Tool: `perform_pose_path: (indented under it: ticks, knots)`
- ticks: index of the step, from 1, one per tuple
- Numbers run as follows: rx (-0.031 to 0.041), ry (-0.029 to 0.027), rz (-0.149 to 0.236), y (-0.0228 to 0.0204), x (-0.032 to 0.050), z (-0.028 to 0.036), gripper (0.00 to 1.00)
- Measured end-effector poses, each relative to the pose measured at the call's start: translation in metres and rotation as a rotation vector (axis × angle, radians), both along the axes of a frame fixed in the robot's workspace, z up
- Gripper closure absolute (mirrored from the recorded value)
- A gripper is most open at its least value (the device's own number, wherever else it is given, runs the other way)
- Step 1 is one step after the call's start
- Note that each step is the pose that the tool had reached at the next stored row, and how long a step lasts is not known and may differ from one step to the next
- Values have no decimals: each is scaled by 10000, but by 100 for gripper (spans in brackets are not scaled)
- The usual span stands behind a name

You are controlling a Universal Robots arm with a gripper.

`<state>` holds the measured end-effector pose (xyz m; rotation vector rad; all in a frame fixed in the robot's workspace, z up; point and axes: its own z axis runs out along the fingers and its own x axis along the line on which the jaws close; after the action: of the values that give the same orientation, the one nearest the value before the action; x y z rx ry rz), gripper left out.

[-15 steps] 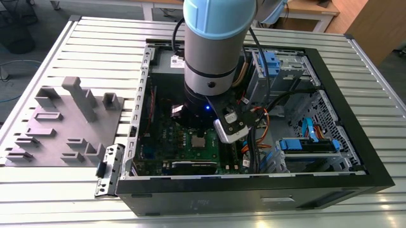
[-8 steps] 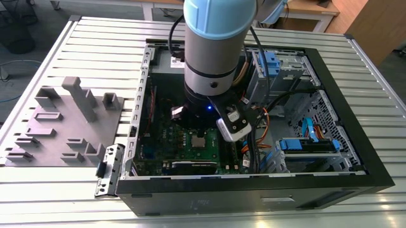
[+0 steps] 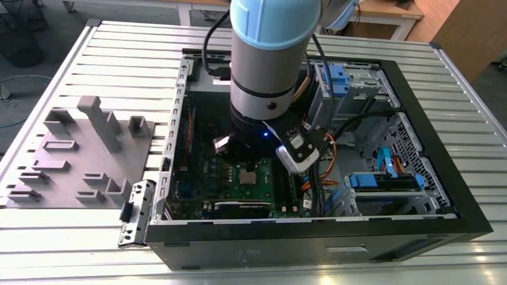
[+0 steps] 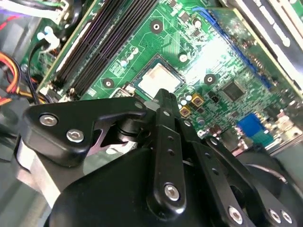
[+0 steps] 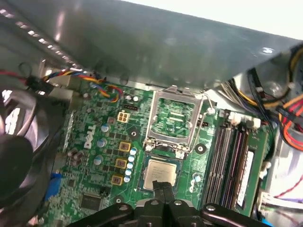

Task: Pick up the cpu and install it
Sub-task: 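Close the cpu cover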

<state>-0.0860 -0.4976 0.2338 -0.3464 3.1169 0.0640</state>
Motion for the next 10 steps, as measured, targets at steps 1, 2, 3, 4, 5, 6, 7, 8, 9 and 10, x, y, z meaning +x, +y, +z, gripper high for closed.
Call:
perform_pose_path:
  ticks: [1, 2, 3, 4, 5, 6, 7, 8, 9, 10]
  knots:
    - [0, 0, 178, 0, 0, 0, 89]
    - [0, 0, 360, 0, 0, -1, 89]
    - [1, 0, 538, 0, 0, -1, 89]
    - [1, 0, 735, 0, 0, -2, 89]
    - [1, 0, 914, 0, 0, -2, 89]
    - [0, 0, 1094, 0, 0, -3, 89]
    - [1, 0, 1275, 0, 0, -3, 89]
    - [1, 0, 1452, 0, 0, -3, 89]
    - [0, 0, 1624, 0, 0, -3, 89]
    - [0, 0, 1769, 0, 0, -4, 89]
